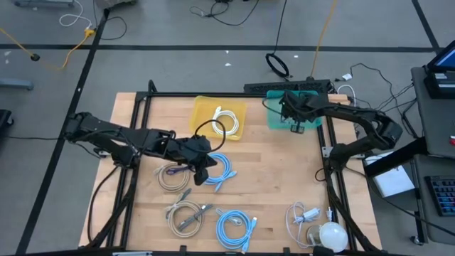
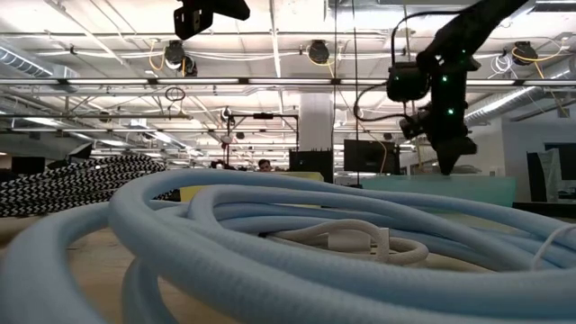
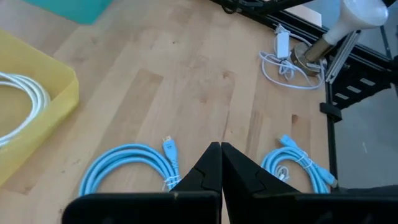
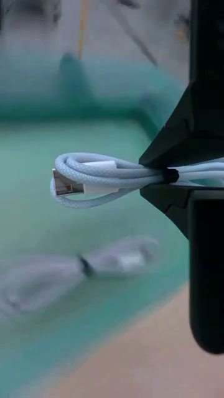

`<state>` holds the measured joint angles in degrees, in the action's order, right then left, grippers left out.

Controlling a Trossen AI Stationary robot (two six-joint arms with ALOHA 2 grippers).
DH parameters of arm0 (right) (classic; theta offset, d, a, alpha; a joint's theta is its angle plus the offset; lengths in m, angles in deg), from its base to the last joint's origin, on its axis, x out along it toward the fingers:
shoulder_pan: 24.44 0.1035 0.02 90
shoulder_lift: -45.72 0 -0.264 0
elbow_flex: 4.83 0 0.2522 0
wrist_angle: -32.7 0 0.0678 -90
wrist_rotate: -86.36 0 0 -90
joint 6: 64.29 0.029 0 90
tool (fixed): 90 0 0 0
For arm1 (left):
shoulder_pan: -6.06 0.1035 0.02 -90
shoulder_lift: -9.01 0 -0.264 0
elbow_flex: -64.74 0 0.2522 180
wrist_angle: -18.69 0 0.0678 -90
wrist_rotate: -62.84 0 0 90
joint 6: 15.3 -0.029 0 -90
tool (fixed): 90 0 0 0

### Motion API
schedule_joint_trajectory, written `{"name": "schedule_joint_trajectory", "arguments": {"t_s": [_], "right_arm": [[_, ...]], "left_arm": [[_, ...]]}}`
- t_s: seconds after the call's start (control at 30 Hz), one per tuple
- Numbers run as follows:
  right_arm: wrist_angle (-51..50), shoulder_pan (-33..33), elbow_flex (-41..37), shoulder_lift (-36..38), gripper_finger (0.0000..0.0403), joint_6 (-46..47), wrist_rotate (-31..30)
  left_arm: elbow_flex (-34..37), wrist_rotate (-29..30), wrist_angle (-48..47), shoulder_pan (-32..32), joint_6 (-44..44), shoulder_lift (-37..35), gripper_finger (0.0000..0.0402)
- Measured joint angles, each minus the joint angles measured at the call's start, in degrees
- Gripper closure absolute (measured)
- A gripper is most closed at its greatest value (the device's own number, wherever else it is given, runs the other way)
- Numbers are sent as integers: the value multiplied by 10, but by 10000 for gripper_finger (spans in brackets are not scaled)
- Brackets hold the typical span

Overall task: Pick & Place USB Port
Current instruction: Put the light blue charger cable into the green bin, then put the top blue USB cable into the yellow bin

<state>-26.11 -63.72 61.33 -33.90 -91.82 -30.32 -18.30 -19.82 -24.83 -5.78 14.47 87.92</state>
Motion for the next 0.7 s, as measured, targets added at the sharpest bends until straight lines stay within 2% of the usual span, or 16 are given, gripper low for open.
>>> {"name": "schedule_joint_trajectory", "arguments": {"t_s": [0.1,0.2,0.33,0.5,0.7], "right_arm": [[0,3,-13,1,380,-54,6],[3,10,-16,1,377,-63,12],[31,18,-16,1,314,-20,-11],[57,37,-16,7,229,-15,-46],[70,54,-15,22,182,-9,-75]], "left_arm": [[0,0,0,-2,3,0,401],[0,1,0,-2,5,0,401],[0,4,0,-1,3,0,400],[0,6,0,8,-5,0,399],[0,5,-1,18,-12,0,400]]}}
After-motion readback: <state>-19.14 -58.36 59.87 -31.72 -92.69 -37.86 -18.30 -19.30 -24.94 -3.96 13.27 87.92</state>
